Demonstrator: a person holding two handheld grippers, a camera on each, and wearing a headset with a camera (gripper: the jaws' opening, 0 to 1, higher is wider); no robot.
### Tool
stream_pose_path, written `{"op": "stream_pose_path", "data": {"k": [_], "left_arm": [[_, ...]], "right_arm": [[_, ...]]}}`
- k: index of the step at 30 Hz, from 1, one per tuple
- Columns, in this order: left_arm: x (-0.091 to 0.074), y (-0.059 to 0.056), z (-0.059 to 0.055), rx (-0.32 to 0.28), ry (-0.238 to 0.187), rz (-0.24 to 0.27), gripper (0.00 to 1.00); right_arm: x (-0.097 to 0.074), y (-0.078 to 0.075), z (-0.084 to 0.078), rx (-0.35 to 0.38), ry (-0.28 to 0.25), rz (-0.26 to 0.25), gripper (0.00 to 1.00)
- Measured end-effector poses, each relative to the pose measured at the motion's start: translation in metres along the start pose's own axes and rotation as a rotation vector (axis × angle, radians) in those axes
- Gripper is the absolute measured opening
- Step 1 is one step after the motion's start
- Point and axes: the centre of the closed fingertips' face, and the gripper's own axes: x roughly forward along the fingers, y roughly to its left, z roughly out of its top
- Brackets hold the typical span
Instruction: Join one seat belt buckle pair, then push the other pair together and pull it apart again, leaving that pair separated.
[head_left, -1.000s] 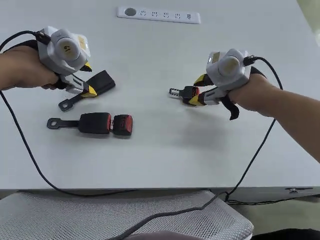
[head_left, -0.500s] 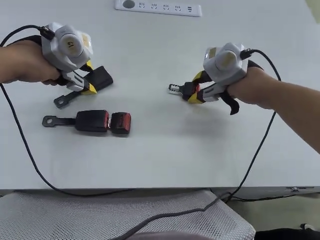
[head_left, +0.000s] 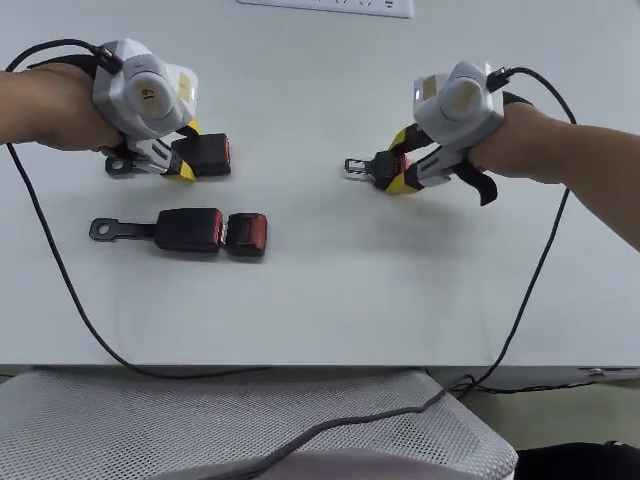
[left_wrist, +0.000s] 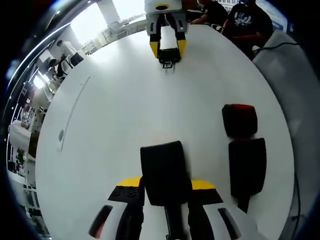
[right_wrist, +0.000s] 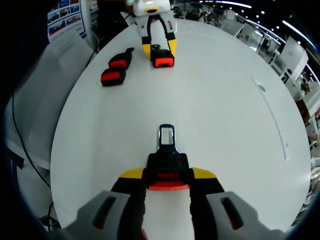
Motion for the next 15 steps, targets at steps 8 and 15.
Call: {"op": "stream_pose_path", "data": {"k": [8,15], "left_arm": [[-0.0022,-0.0043,0.0030,0.012,-0.013,-0.027,0.33],[-0.0026,-0.0046,0.0036,0.006,-0.024,-0.030,0.33]], "right_arm": [[0.0001,-0.0007,-0.0004,-0.006,0.004,0.012,0.33],[0.0017,-0.0034,-0.0023,0.006,0.011,0.013,0.33]]}}
